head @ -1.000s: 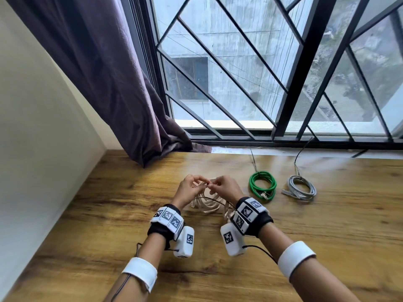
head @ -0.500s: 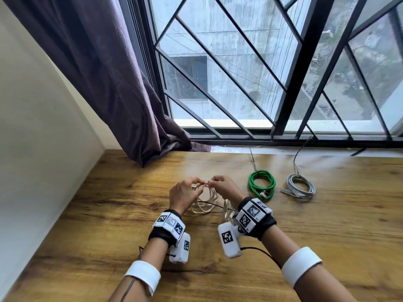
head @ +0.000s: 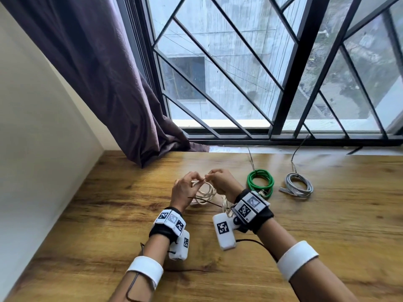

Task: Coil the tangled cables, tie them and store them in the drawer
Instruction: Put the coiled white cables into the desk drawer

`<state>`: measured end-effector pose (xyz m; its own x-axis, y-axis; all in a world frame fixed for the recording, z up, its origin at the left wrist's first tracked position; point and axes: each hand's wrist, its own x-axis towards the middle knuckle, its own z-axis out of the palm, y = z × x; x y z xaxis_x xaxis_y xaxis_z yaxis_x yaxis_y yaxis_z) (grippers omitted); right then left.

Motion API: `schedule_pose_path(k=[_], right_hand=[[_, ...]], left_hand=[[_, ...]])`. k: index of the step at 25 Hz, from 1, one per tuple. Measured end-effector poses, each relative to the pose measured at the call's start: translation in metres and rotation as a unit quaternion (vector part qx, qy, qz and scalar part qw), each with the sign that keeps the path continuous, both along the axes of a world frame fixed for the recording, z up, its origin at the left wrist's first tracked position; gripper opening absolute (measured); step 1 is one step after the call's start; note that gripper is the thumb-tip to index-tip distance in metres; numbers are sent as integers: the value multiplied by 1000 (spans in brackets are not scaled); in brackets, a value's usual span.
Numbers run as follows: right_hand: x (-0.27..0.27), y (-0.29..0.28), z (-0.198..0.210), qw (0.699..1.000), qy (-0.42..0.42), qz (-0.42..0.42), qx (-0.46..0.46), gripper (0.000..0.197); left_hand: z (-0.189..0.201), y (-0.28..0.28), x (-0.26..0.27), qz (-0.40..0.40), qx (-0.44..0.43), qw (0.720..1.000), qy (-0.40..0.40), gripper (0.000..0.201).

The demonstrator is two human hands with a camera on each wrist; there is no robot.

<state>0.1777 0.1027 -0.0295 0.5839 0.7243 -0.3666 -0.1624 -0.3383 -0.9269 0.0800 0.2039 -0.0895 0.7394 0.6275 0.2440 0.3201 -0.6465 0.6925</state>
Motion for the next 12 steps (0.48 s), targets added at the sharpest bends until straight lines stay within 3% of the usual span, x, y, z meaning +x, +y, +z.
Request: schedule_pose_path(k=[3, 8, 12], right_hand=[[-1, 0, 2, 1000, -1, 8, -4, 26], [7, -6, 6, 996, -62, 56, -43, 18], [1, -8, 4, 994, -77, 64, -39, 21]], left_hand=[[4, 2, 1, 11, 14, 1000, 20, 17], [1, -1, -1, 19, 10, 999, -47, 18], [0, -5, -6, 35, 43, 998, -41, 13]])
